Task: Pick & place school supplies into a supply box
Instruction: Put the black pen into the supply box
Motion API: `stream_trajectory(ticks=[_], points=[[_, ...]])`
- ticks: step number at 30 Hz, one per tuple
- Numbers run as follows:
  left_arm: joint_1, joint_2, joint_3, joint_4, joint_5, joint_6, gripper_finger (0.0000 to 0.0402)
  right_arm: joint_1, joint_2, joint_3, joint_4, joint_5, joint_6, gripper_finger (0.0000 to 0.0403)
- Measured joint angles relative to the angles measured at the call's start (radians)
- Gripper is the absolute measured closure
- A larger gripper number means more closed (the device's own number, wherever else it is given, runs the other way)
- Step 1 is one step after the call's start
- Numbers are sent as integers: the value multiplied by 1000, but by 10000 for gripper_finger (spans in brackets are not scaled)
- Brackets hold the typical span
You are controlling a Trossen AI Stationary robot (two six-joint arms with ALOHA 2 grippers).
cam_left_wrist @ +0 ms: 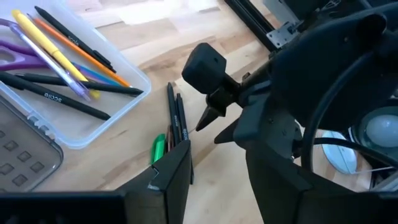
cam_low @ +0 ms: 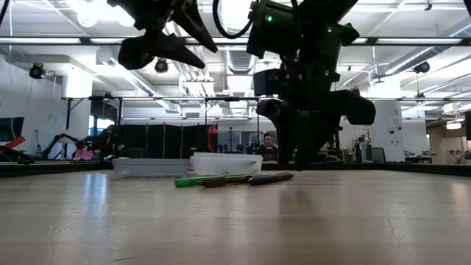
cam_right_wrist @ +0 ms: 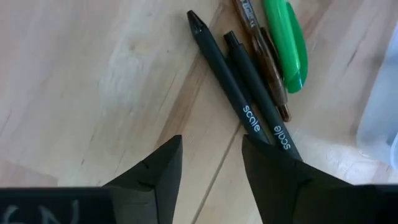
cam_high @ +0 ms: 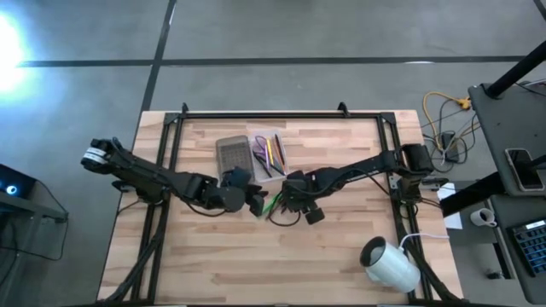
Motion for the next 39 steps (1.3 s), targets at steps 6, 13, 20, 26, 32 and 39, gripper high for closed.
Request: stream_trajectory(ticks=[6,13,20,26,32,39], points=[[-2,0,0,0,-1,0,263,-2,30,-2,27,0,-44,252],[-6,0,0,0,-1,-10,263,-2,80,40,15,3,-17,259],[-10,0,0,-1,0,-14,263,-1,59,89,-7,1,19,261],[-10,0,0,-1,-1,-14,263,-18,63,91,2,0,-13,261],[-10,1,0,-1,0,-14,263,-45,65,86,13,-1,-18,268],[-10,1,0,-2,0,-14,263,-61,65,79,21,-34,-6,269]])
